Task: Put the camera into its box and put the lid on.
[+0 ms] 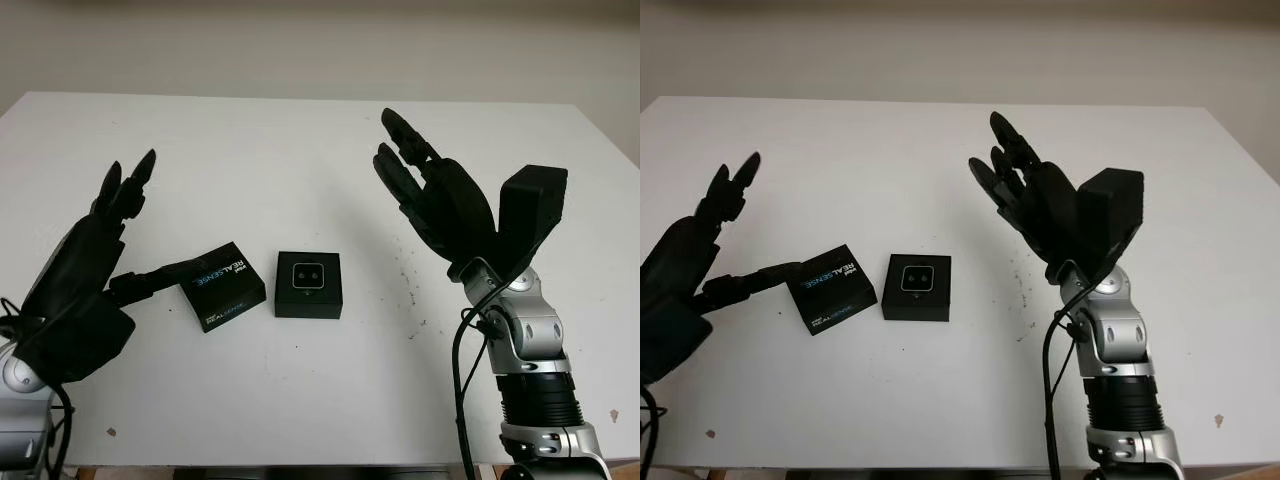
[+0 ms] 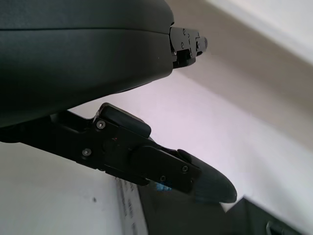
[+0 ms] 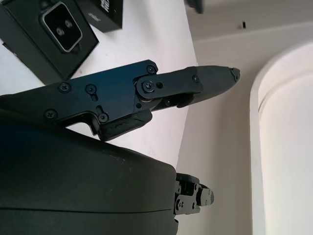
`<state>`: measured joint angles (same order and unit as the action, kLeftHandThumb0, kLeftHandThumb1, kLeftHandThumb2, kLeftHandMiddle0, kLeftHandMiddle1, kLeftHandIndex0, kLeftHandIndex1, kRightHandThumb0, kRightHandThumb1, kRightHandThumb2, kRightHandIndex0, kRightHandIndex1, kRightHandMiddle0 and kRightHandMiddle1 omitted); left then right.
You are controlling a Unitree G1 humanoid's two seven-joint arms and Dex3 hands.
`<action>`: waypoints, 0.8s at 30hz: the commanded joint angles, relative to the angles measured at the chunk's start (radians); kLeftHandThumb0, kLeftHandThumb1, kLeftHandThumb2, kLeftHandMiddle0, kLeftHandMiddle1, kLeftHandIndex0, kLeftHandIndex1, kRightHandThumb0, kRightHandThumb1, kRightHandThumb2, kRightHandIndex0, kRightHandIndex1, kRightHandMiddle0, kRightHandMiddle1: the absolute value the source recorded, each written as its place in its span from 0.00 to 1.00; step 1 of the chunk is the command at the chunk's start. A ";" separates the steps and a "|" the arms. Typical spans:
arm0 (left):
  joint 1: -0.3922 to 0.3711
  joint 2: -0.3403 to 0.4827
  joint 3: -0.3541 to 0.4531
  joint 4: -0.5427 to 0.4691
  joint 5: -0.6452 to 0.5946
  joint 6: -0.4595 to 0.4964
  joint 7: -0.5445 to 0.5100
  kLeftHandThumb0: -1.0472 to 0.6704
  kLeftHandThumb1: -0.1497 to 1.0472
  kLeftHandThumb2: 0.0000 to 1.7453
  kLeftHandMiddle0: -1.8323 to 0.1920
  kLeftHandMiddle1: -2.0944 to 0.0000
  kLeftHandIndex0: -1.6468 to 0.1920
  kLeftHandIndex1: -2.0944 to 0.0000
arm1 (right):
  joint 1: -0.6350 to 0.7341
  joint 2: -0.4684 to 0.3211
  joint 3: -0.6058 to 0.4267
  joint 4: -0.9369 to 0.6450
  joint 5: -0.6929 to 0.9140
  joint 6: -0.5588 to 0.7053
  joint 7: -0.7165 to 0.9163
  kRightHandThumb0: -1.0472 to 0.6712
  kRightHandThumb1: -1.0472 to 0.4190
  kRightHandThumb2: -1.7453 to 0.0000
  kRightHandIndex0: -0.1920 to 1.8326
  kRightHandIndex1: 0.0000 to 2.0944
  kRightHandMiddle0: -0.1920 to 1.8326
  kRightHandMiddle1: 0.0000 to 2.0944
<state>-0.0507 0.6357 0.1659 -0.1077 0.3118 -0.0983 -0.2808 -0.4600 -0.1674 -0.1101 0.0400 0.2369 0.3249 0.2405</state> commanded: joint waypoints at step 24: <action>-0.089 0.051 -0.200 0.095 0.082 -0.069 -0.105 0.06 0.96 0.03 0.96 0.97 0.97 0.98 | -0.018 -0.004 -0.059 -0.012 0.041 0.057 -0.063 0.23 0.00 0.82 0.02 0.02 0.06 0.03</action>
<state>-0.1182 0.6703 -0.0236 -0.0180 0.3842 -0.1561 -0.3836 -0.4782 -0.1761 -0.1661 0.0536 0.2711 0.3758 0.1812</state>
